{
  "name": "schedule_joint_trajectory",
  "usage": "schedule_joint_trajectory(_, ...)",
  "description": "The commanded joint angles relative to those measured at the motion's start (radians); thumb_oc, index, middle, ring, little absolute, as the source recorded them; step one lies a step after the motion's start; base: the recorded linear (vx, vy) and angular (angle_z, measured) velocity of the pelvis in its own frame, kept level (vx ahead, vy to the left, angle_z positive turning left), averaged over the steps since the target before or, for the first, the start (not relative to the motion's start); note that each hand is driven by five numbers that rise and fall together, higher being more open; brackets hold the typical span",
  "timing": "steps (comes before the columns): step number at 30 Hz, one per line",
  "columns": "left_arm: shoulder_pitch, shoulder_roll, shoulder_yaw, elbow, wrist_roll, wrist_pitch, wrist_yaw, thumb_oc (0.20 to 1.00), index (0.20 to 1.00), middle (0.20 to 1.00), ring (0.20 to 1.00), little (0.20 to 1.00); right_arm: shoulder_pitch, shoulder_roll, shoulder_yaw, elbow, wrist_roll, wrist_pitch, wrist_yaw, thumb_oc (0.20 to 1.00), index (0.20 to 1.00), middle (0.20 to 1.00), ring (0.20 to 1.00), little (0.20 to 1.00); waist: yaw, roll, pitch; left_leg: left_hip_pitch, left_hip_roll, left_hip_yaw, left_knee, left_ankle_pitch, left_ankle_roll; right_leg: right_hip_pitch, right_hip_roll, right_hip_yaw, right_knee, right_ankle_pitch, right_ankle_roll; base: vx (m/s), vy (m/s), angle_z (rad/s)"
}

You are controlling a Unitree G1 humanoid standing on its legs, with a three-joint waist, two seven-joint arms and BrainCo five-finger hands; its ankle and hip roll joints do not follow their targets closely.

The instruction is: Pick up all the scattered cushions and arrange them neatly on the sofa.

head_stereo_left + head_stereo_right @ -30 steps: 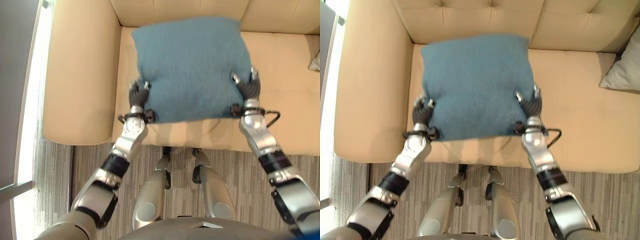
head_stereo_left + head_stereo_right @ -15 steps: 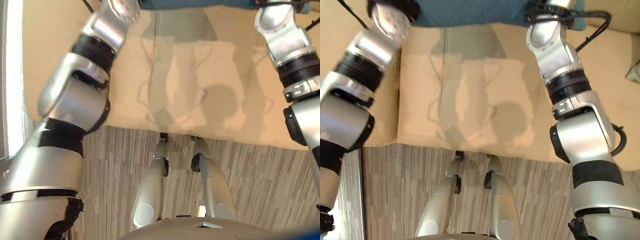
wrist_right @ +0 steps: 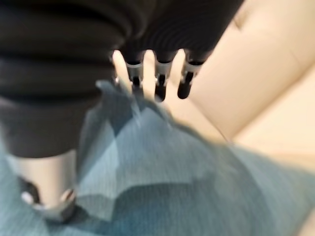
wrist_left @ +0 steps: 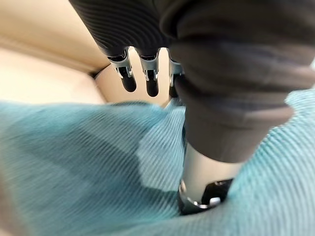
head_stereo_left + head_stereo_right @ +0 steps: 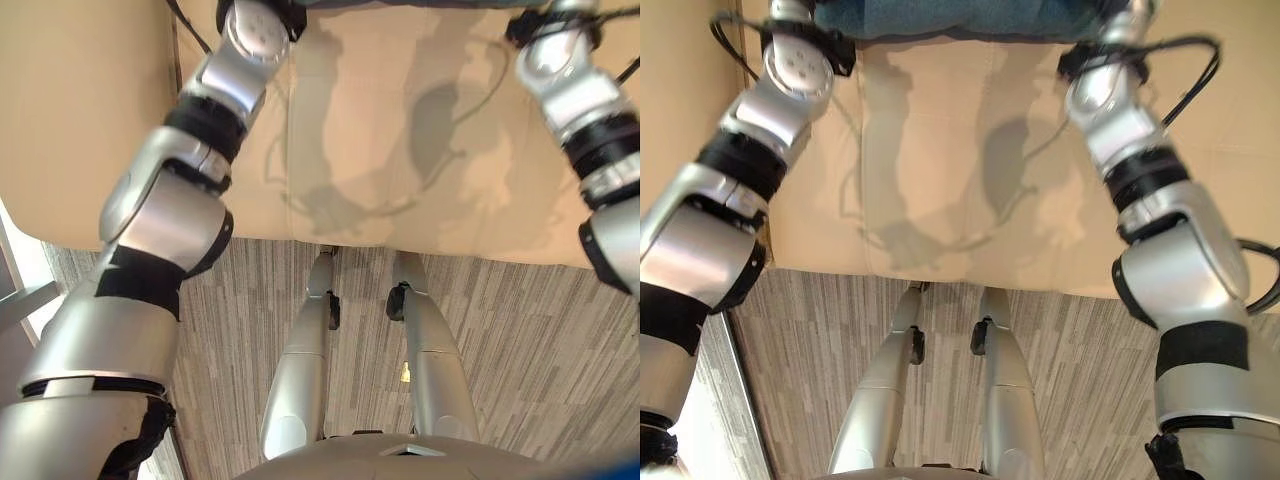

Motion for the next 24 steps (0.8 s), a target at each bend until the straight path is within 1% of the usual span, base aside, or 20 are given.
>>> schedule_joint_trajectory(1, -0.127, -0.067, -0.048, 0.013, 0.055, -0.057, -0.017, 1.000, 1.000, 1.000, 1.000, 1.000, -0.089, 0.105, 0.008, 0.013, -0.066, -0.030, 0.016, 1.000, 1.000, 1.000, 1.000, 1.000, -0.013, -0.007, -0.037, 0.022, 0.010, -0.021, -0.049, 0.002, -0.076, 0.057, -0.040, 0.017, -0.009, -0.051, 0.187, 0.00, 0.000, 0.00)
schedule_joint_trajectory(4, -0.102, -0.051, -0.025, 0.014, 0.067, -0.050, -0.015, 1.000, 1.000, 1.000, 1.000, 1.000, -0.053, 0.098, -0.021, -0.013, -0.085, -0.025, 0.011, 1.000, 1.000, 1.000, 1.000, 1.000, -0.014, -0.009, -0.033, 0.024, 0.010, -0.019, -0.049, 0.003, -0.077, 0.057, -0.040, 0.019, -0.008, -0.050, 0.188, -0.01, 0.005, 0.00)
schedule_joint_trajectory(8, -0.061, 0.018, 0.011, 0.018, 0.072, -0.049, -0.018, 1.000, 1.000, 1.000, 1.000, 1.000, -0.001, 0.041, -0.079, -0.053, -0.099, -0.028, 0.000, 1.000, 1.000, 1.000, 1.000, 1.000, -0.015, -0.011, -0.034, 0.032, 0.010, -0.014, -0.049, 0.001, -0.082, 0.066, -0.044, 0.015, -0.007, -0.047, 0.192, 0.00, 0.000, 0.00)
schedule_joint_trajectory(9, -0.032, 0.087, 0.031, 0.016, 0.076, -0.050, -0.021, 1.000, 1.000, 1.000, 1.000, 1.000, 0.041, -0.015, -0.108, -0.076, -0.107, -0.032, 0.003, 1.000, 1.000, 1.000, 1.000, 1.000, -0.016, -0.012, -0.036, 0.042, 0.011, -0.013, -0.049, 0.001, -0.084, 0.077, -0.046, 0.010, -0.008, -0.046, 0.195, 0.00, 0.000, 0.00)
schedule_joint_trajectory(11, 0.004, 0.161, 0.055, 0.015, 0.071, -0.056, -0.024, 1.000, 1.000, 1.000, 1.000, 1.000, 0.091, -0.076, -0.142, -0.111, -0.113, -0.043, 0.008, 1.000, 1.000, 1.000, 1.000, 1.000, -0.017, -0.015, -0.040, 0.053, 0.013, -0.013, -0.049, 0.000, -0.086, 0.092, -0.048, 0.005, -0.008, -0.046, 0.197, 0.00, 0.000, 0.00)
schedule_joint_trajectory(12, 0.061, 0.242, 0.097, -0.006, 0.061, -0.066, -0.025, 1.000, 1.000, 1.000, 1.000, 1.000, 0.174, -0.147, -0.193, -0.152, -0.117, -0.057, 0.016, 1.000, 1.000, 1.000, 1.000, 1.000, -0.018, -0.017, -0.044, 0.075, 0.014, -0.017, -0.049, -0.005, -0.088, 0.116, -0.049, 0.001, -0.009, -0.048, 0.197, 0.00, 0.000, 0.00)
schedule_joint_trajectory(15, 0.187, 0.328, 0.171, -0.083, 0.072, -0.075, -0.017, 1.000, 1.000, 1.000, 1.000, 1.000, 0.347, -0.224, -0.291, -0.207, -0.129, -0.067, 0.045, 1.000, 1.000, 1.000, 1.000, 1.000, -0.014, -0.019, -0.045, 0.117, 0.017, -0.016, -0.049, -0.013, -0.090, 0.165, -0.052, -0.012, -0.010, -0.052, 0.199, -0.01, -0.013, 0.04)
schedule_joint_trajectory(16, 0.284, 0.349, 0.225, -0.155, 0.077, -0.089, -0.017, 1.000, 1.000, 1.000, 1.000, 1.000, 0.465, -0.248, -0.352, -0.222, -0.143, -0.068, 0.069, 1.000, 1.000, 1.000, 1.000, 1.000, -0.011, -0.023, -0.044, 0.151, 0.022, -0.015, -0.049, -0.019, -0.092, 0.205, -0.056, -0.026, -0.010, -0.057, 0.199, 0.00, -0.058, 0.11)
schedule_joint_trajectory(18, 0.414, 0.340, 0.297, -0.249, 0.086, -0.100, -0.016, 1.000, 1.000, 1.000, 1.000, 1.000, 0.605, -0.248, -0.426, -0.245, -0.158, -0.064, 0.094, 1.000, 1.000, 1.000, 1.000, 1.000, -0.007, -0.028, -0.043, 0.195, 0.024, -0.016, -0.049, -0.026, -0.095, 0.255, -0.058, -0.039, -0.010, -0.066, 0.195, 0.01, -0.060, 0.19)
schedule_joint_trajectory(19, 0.484, 0.332, 0.327, -0.300, 0.095, -0.103, -0.017, 1.000, 1.000, 1.000, 1.000, 1.000, 0.676, -0.229, -0.465, -0.257, -0.163, -0.061, 0.106, 1.000, 1.000, 1.000, 1.000, 1.000, -0.005, -0.030, -0.044, 0.219, 0.024, -0.018, -0.049, -0.030, -0.095, 0.281, -0.057, -0.042, -0.010, -0.071, 0.193, 0.02, -0.077, 0.23)
schedule_joint_trajectory(20, 0.637, 0.286, 0.398, -0.410, 0.119, -0.114, -0.027, 1.000, 1.000, 1.000, 1.000, 1.000, 0.817, -0.186, -0.519, -0.288, -0.190, -0.059, 0.134, 1.000, 1.000, 1.000, 1.000, 1.000, 0.002, -0.038, -0.049, 0.269, 0.024, -0.015, -0.049, -0.041, -0.095, 0.339, -0.058, -0.058, -0.010, -0.084, 0.188, 0.04, -0.078, 0.18)
schedule_joint_trajectory(22, 0.816, 0.225, 0.444, -0.504, 0.161, -0.104, -0.054, 1.000, 1.000, 1.000, 1.000, 1.000, 0.967, -0.132, -0.556, -0.326, -0.231, -0.048, 0.171, 1.000, 1.000, 1.000, 1.000, 1.000, 0.004, -0.045, -0.058, 0.331, 0.024, -0.012, -0.049, -0.056, -0.093, 0.407, -0.059, -0.072, -0.010, -0.098, 0.183, 0.06, -0.069, 0.13)
schedule_joint_trajectory(23, 0.957, 0.172, 0.470, -0.559, 0.186, -0.103, -0.088, 1.000, 1.000, 1.000, 1.000, 1.000, 1.074, -0.087, -0.568, -0.347, -0.269, -0.047, 0.209, 1.000, 1.000, 1.000, 1.000, 1.000, 0.010, -0.053, -0.071, 0.381, 0.023, -0.011, -0.049, -0.066, -0.089, 0.466, -0.057, -0.082, -0.010, -0.111, 0.178, 0.09, -0.061, 0.16)
schedule_joint_trajectory(24, 1.033, 0.139, 0.478, -0.590, 0.197, -0.100, -0.106, 1.000, 1.000, 1.000, 1.000, 1.000, 1.128, -0.062, -0.564, -0.354, -0.293, -0.043, 0.225, 1.000, 1.000, 1.000, 1.000, 1.000, 0.013, -0.056, -0.076, 0.409, 0.025, -0.010, -0.049, -0.071, -0.088, 0.499, -0.057, -0.087, -0.010, -0.118, 0.177, 0.11, -0.057, 0.16)
